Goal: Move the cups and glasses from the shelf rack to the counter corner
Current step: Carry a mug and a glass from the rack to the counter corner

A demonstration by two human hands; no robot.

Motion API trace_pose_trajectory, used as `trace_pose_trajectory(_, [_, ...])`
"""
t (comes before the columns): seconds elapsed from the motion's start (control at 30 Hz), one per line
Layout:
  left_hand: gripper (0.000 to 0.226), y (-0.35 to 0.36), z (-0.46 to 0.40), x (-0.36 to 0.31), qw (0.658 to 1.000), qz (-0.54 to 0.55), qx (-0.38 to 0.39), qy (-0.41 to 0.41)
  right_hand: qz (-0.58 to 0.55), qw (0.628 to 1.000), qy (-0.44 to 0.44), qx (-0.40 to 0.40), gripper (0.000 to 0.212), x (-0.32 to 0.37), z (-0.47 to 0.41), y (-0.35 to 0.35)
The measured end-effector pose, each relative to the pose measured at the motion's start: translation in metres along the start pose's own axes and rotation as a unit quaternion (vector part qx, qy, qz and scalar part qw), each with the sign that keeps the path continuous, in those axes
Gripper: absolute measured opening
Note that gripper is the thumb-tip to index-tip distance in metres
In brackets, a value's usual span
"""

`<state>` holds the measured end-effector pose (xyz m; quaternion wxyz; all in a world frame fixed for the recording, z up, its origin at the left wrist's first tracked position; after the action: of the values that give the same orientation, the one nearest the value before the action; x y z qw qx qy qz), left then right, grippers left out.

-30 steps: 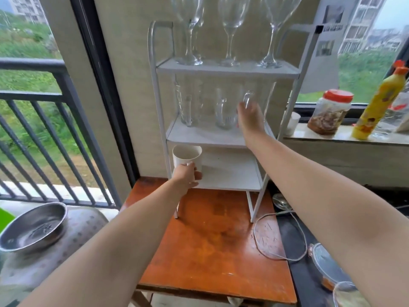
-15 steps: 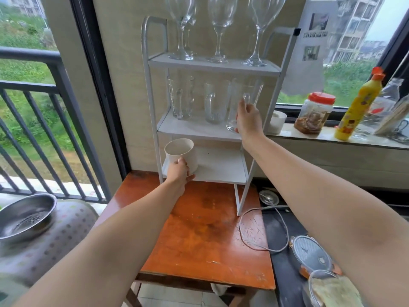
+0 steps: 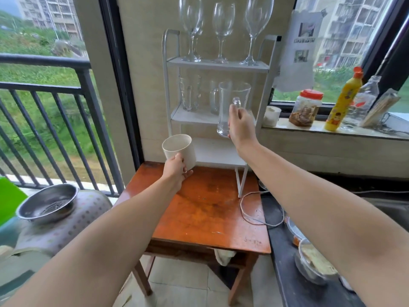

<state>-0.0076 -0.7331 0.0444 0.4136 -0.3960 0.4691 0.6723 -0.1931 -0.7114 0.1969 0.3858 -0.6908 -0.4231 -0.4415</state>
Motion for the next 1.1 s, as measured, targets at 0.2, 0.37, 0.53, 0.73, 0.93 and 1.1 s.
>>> trace_pose_trajectory(0.2, [0.021,-0.026,0.057,0.022,0.998,-0.047,0.040,-0.023,0.001,0.999,0.037,-0.025,0.038,-0.007,0.074,-0.011])
trace_pose_trajectory(0.37, [0.031,-0.043,0.106,0.073,0.989,-0.106,0.070,-0.078,0.020,0.993,0.108,-0.049,0.039,-0.046,0.153,-0.038])
trace_pose_trajectory(0.53, [0.020,-0.028,0.149,0.125,0.979,-0.130,0.096,-0.126,0.099,0.972,0.192,-0.087,0.040,-0.101,0.224,-0.091])
trace_pose_trajectory(0.73, [0.027,0.040,0.216,0.190,0.948,-0.187,0.185,-0.179,0.120,0.942,0.259,-0.177,0.034,-0.146,0.311,-0.200])
trace_pose_trajectory(0.93, [0.033,0.147,0.318,0.256,0.907,-0.212,0.292,-0.218,0.095,0.898,0.314,-0.295,0.038,-0.167,0.410,-0.342])
trace_pose_trajectory(1.1, [0.029,0.232,0.435,0.320,0.860,-0.241,0.380,-0.240,0.112,0.854,0.342,-0.376,0.038,-0.167,0.503,-0.470])
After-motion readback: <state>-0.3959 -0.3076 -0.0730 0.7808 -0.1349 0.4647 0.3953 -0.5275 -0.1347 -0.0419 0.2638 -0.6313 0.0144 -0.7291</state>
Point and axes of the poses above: each hand's wrist, its own z-axis away from the middle knuckle, its own y-axis out of the palm, x = y × z, the point moved 8 cm from there along -z, towards the middle knuckle
